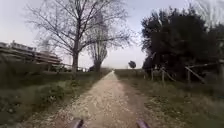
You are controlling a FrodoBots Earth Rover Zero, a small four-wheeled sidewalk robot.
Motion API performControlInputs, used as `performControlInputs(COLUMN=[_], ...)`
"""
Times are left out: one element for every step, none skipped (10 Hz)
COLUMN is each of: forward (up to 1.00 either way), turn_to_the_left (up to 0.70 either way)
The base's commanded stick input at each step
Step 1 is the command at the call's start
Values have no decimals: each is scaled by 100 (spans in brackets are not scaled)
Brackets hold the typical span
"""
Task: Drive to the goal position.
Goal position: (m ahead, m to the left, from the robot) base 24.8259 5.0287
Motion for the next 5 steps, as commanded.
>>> performControlInputs(forward=[70, 70, 70, 70, 70], turn_to_the_left=[0, 0, 0, 0, 0])
